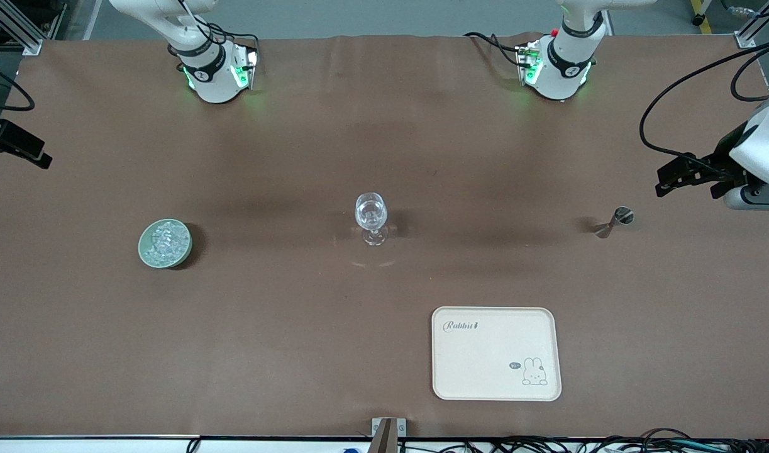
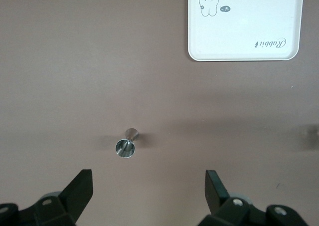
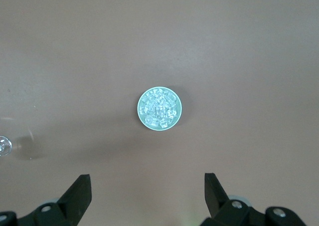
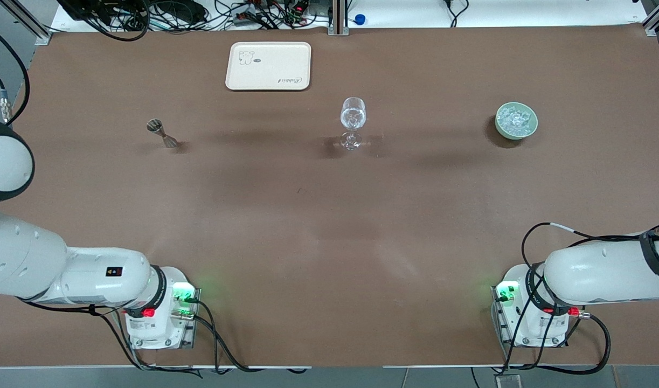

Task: Pour wine and add ice with both arms

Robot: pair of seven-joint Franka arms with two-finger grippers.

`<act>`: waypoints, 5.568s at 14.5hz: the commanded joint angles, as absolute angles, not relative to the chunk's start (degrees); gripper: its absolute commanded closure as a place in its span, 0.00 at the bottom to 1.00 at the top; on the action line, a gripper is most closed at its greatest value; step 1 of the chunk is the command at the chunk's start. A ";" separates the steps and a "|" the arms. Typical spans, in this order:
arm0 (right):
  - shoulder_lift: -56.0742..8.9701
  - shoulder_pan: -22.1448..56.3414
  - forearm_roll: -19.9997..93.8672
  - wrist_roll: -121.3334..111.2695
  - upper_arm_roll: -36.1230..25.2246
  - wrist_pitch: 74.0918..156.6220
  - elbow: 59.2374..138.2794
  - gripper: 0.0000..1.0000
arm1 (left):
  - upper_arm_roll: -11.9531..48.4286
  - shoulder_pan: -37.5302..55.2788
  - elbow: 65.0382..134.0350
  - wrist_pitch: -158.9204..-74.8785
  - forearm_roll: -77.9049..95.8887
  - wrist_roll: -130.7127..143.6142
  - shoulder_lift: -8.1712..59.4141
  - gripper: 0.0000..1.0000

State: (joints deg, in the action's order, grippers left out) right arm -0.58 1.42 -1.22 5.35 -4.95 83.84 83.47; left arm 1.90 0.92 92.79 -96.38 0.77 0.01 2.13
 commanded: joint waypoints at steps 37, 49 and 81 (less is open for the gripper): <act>-11.51 -1.84 -1.93 4.92 -5.36 132.07 120.48 0.00 | 2.02 -36.38 93.43 -93.25 35.24 32.96 38.93 0.00; -17.23 -1.67 -1.93 4.31 -5.19 144.75 127.17 0.01 | 2.02 -41.66 98.34 -92.73 44.72 34.80 42.36 0.00; -19.25 -1.14 -1.14 4.83 -4.92 145.02 126.91 0.79 | 3.87 -37.08 101.42 -88.86 52.39 22.94 43.51 0.00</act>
